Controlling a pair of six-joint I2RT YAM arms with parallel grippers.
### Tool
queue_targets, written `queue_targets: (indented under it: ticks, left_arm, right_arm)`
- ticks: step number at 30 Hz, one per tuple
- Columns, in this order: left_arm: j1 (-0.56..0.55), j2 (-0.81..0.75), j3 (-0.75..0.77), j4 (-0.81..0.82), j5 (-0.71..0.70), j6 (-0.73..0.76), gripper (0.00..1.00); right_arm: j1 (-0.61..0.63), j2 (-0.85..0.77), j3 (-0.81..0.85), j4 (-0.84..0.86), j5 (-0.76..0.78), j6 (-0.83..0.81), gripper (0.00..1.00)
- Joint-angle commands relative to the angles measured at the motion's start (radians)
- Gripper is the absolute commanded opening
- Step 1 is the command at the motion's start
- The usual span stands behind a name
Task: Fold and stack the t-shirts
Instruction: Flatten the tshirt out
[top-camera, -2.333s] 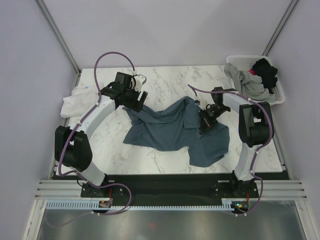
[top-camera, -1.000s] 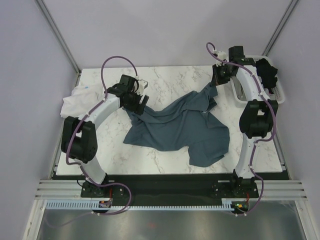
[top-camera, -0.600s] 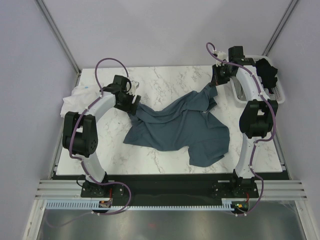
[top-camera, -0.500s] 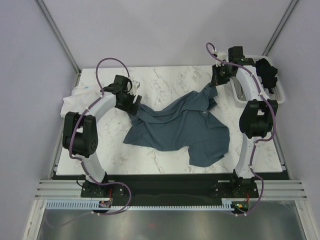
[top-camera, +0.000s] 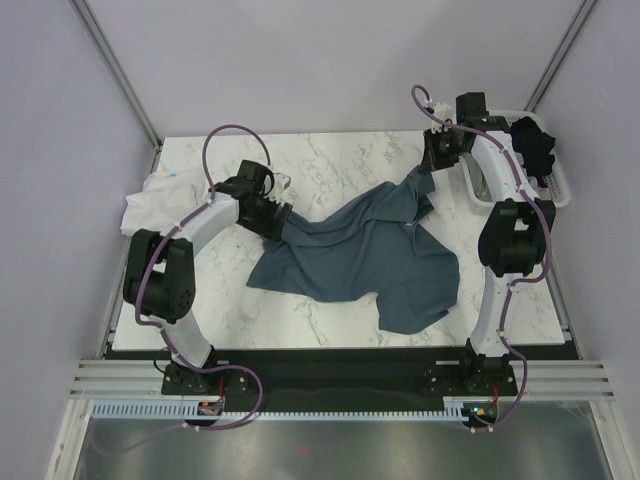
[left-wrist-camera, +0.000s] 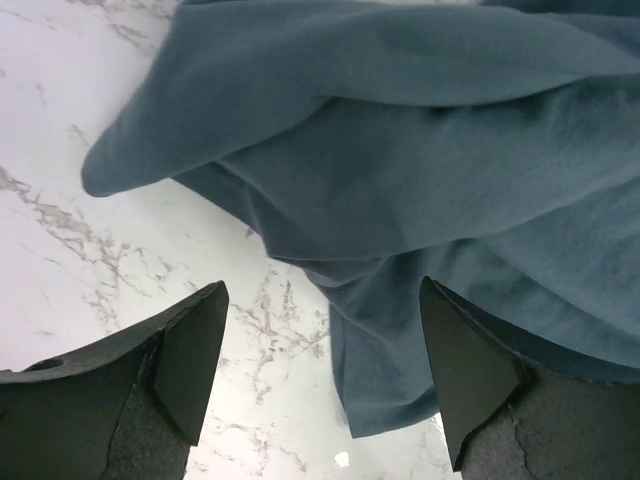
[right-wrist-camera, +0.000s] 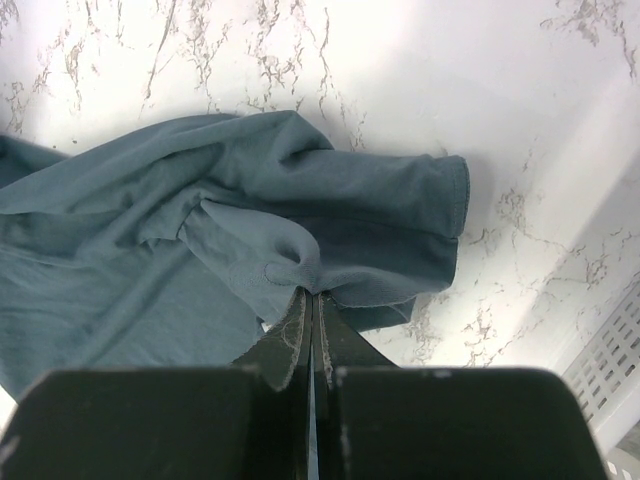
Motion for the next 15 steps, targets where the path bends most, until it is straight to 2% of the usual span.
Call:
queue_targets:
  ticks: [1, 15]
  left_arm:
    - [-0.024, -0.026, -0.003, 0.013, -0.004, -0.02, 0.85]
    - [-0.026, 0.04, 0.015, 0.013, -0.004, -0.02, 0.85]
  right_arm:
    - [-0.004, -0.031, -0.001, 0.025, -0.018, 0.015, 0.0]
    - [-0.047, -0.042, -0.018, 0.027, -0.022, 0.016, 0.0]
